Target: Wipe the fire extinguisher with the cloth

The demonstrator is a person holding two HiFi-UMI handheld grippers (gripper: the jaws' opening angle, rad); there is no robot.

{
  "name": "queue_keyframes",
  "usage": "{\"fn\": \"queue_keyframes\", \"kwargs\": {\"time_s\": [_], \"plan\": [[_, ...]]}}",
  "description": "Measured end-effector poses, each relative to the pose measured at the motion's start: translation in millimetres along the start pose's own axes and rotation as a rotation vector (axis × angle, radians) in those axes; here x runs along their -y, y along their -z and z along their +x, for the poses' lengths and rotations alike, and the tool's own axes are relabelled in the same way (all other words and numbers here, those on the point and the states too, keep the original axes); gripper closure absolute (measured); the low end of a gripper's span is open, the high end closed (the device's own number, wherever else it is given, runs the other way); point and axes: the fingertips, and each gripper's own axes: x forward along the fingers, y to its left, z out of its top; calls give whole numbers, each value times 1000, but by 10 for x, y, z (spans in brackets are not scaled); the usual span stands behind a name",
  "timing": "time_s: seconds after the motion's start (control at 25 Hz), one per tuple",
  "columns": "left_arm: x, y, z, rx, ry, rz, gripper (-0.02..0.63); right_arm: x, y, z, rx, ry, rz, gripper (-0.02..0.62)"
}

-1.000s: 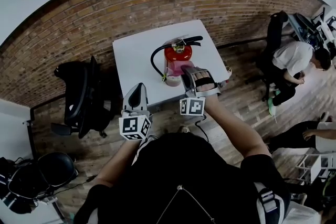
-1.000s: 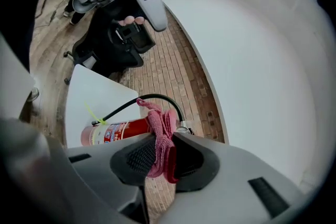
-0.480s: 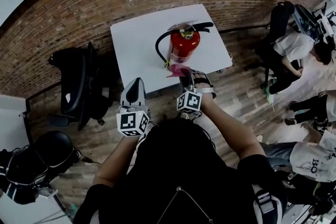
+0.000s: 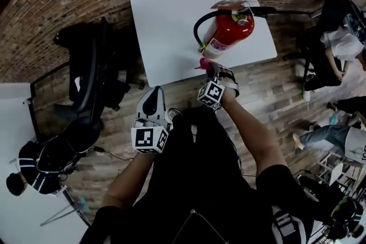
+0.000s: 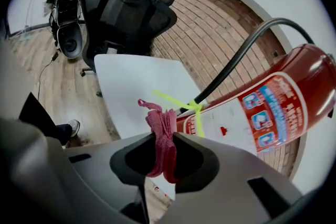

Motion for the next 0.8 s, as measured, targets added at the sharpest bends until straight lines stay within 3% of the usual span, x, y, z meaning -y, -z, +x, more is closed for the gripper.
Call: {"fn": "queue_keyframes", "kwargs": {"time_s": [0.16, 0.4, 0.8], "plan": [[-179, 189, 1, -24, -11, 1, 577, -134, 57, 443, -44, 16, -23, 497], [-390, 327, -65, -46, -23, -3, 577, -203, 123, 890, -115, 18, 46, 497], [-586, 263, -198, -57, -47, 12, 577, -92, 112, 928, -183, 50, 122, 497]]}}
